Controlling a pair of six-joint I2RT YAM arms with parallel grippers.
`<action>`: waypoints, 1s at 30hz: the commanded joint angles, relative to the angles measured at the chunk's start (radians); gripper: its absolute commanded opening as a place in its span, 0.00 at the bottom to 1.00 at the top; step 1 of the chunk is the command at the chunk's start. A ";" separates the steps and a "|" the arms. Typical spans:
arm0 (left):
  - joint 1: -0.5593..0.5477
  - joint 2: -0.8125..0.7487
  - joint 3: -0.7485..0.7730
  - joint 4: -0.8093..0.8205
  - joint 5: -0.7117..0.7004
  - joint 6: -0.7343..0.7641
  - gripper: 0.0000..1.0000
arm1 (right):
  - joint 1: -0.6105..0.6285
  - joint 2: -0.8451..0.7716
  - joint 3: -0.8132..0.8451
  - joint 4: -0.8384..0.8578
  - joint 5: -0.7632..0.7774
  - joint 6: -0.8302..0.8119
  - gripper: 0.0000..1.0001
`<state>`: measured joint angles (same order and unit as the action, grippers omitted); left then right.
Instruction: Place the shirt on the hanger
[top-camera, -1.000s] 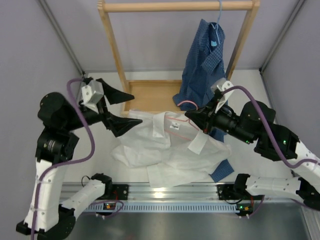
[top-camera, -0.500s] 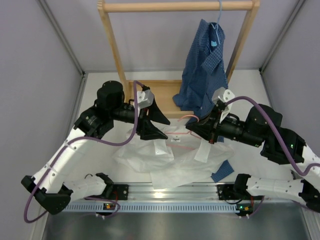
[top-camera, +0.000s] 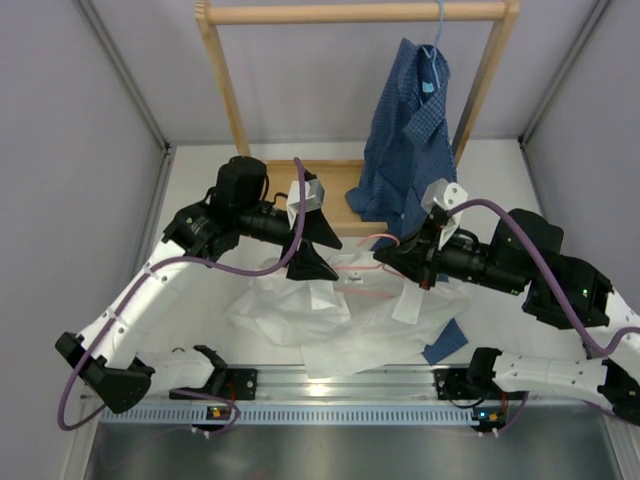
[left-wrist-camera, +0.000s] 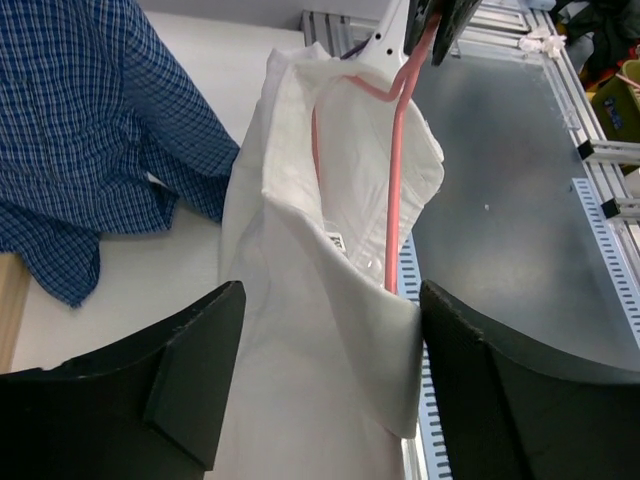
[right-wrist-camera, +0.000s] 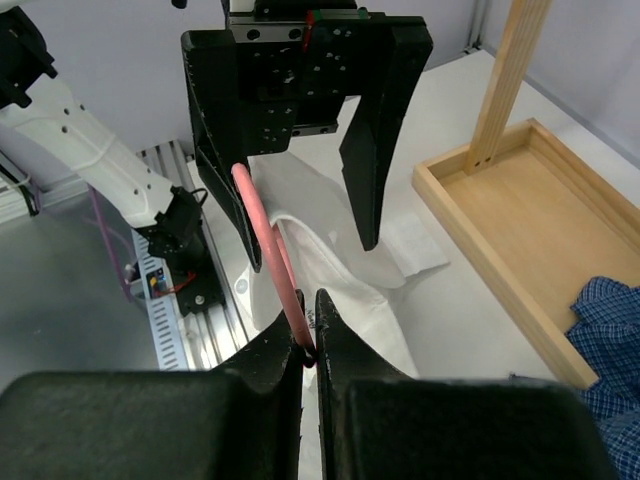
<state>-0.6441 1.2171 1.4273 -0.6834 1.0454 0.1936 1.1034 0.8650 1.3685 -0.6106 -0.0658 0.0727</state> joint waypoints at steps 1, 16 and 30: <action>0.000 -0.007 0.047 -0.100 -0.022 0.067 0.72 | 0.006 0.002 0.040 -0.008 0.034 -0.028 0.00; -0.051 0.032 0.053 -0.137 -0.059 0.081 0.45 | 0.004 0.017 0.067 -0.026 0.042 -0.036 0.00; -0.075 0.012 0.070 -0.146 -0.033 0.139 0.00 | 0.006 -0.014 -0.045 0.087 -0.017 0.019 0.09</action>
<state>-0.7185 1.2663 1.4624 -0.8562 1.0031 0.2935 1.1011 0.8684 1.3533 -0.6075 -0.0368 0.0601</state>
